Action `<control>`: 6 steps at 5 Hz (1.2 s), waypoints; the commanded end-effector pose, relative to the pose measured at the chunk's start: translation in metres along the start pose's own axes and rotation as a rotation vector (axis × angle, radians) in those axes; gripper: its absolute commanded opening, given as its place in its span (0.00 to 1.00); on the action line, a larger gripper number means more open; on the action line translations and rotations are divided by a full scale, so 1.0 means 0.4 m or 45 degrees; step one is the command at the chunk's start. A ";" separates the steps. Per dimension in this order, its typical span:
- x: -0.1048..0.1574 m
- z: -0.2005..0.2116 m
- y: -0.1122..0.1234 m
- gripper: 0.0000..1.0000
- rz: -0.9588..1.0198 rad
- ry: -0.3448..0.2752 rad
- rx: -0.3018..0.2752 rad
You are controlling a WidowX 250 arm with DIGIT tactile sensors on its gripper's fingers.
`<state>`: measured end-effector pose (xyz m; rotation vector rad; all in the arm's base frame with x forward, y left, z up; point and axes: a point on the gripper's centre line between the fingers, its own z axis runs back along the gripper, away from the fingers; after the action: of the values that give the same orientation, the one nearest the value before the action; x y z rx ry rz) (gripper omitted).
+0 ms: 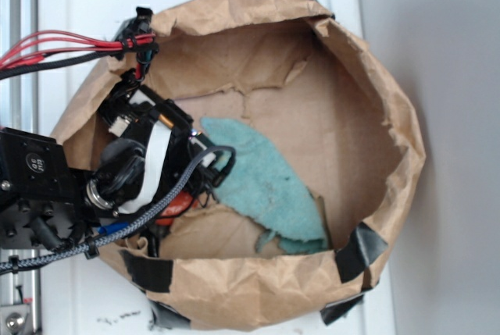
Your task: Grab the blue sponge.
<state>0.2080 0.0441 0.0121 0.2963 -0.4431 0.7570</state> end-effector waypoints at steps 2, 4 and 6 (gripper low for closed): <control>0.175 0.153 -0.017 0.00 0.070 0.172 -0.109; 0.261 0.252 -0.041 0.00 0.075 0.253 -0.175; 0.381 0.316 -0.017 0.00 0.079 0.348 -0.264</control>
<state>0.2799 0.0613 0.1818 -0.0141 -0.2169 0.7779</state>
